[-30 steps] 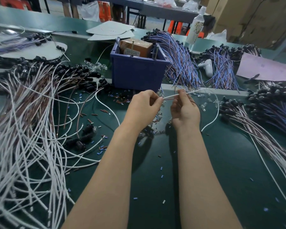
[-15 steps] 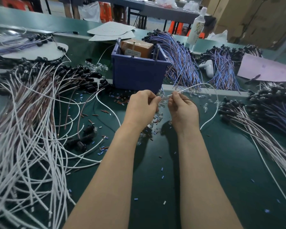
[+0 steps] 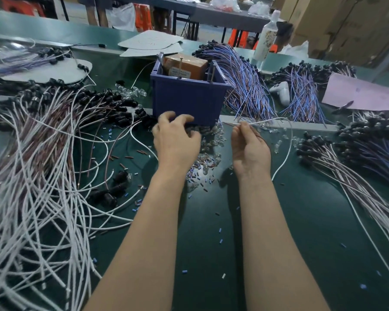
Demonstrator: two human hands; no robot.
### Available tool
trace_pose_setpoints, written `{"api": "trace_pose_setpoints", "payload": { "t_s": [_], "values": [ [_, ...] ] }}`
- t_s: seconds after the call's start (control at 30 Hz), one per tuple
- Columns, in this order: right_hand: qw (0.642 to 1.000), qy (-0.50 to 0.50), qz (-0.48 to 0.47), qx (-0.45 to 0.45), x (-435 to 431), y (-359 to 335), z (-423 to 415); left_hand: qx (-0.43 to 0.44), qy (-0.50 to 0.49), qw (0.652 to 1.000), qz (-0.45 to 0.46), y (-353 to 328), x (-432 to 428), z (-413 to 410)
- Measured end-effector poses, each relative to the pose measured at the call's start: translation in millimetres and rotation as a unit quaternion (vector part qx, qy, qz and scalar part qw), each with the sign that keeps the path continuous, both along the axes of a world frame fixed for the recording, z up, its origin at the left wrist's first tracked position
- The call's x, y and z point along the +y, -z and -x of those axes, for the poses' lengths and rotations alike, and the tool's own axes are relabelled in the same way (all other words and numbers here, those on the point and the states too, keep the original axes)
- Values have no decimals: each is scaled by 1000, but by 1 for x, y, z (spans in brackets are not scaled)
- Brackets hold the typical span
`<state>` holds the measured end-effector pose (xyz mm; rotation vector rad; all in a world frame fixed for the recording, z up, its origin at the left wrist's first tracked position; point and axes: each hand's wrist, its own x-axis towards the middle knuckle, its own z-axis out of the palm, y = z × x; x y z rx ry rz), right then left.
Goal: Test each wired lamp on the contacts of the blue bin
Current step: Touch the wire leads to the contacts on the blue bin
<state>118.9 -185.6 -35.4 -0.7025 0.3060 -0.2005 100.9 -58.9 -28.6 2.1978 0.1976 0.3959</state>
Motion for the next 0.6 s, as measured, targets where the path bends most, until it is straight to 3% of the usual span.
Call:
{"api": "trace_pose_setpoints", "payload": {
  "t_s": [0.13,0.2,0.37,0.47,0.53,0.6],
  "values": [
    [999,-35,-31,-1,7,-1,-4,67,229,966,101,-4,-16,4],
    [997,-70,-9,17,14,0,-3,77,272,951,125,-4,-28,6],
    [991,-125,-24,34,27,-4,0,-36,130,985,106,2,-37,-4],
    [988,-146,-44,30,37,-9,5,-57,77,969,226,0,-35,-7],
    [985,-158,-53,32,43,-10,7,-75,38,967,241,-2,-35,-9],
    [987,-150,24,44,45,-13,11,-91,2,971,219,-2,-32,-12]
  ]
}}
